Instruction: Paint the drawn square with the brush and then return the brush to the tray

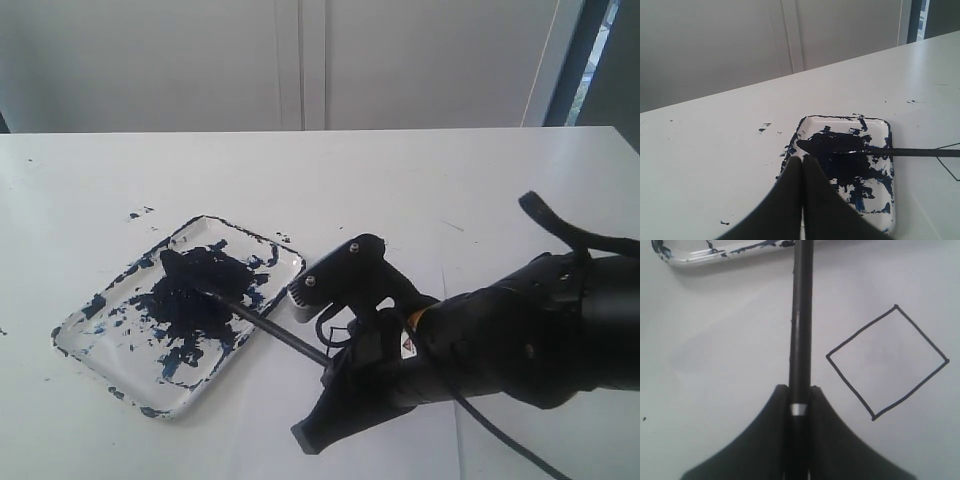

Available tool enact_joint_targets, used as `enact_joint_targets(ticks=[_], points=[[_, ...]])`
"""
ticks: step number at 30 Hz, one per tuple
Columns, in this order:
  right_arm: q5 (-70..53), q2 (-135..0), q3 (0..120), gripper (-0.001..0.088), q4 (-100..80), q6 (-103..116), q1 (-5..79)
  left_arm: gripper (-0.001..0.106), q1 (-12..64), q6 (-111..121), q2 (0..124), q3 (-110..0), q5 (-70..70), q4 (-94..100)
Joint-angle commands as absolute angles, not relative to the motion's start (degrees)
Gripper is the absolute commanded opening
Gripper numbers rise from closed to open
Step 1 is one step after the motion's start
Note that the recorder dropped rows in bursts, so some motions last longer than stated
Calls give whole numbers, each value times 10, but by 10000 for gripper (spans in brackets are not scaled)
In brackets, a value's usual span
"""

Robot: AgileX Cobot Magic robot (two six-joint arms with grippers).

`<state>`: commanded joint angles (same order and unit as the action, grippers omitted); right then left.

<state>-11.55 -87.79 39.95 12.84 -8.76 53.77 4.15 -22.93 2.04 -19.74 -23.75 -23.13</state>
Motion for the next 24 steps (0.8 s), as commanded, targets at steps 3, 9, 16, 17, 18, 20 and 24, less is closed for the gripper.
enact_joint_targets(ticks=[3, 9, 16, 17, 18, 20, 24], points=[[-107, -878, 400, 0, 128, -88, 538, 0, 41, -229, 20, -197, -237, -231], [-96, -878, 400, 0, 128, -88, 538, 0, 41, -229, 20, -197, -237, -231], [-123, -882, 400, 0, 129, -88, 538, 0, 41, -229, 20, -197, -237, -231], [-120, -884, 400, 0, 129, -88, 538, 0, 41, -229, 20, -197, -237, -231], [-116, -886, 400, 0, 129, -88, 538, 0, 41, -229, 20, -197, -237, -231], [-103, -887, 400, 0, 129, -88, 538, 0, 41, -229, 20, -197, -237, -231], [-88, -886, 404, 0, 129, -88, 538, 0, 41, -229, 20, -197, -237, -231]])
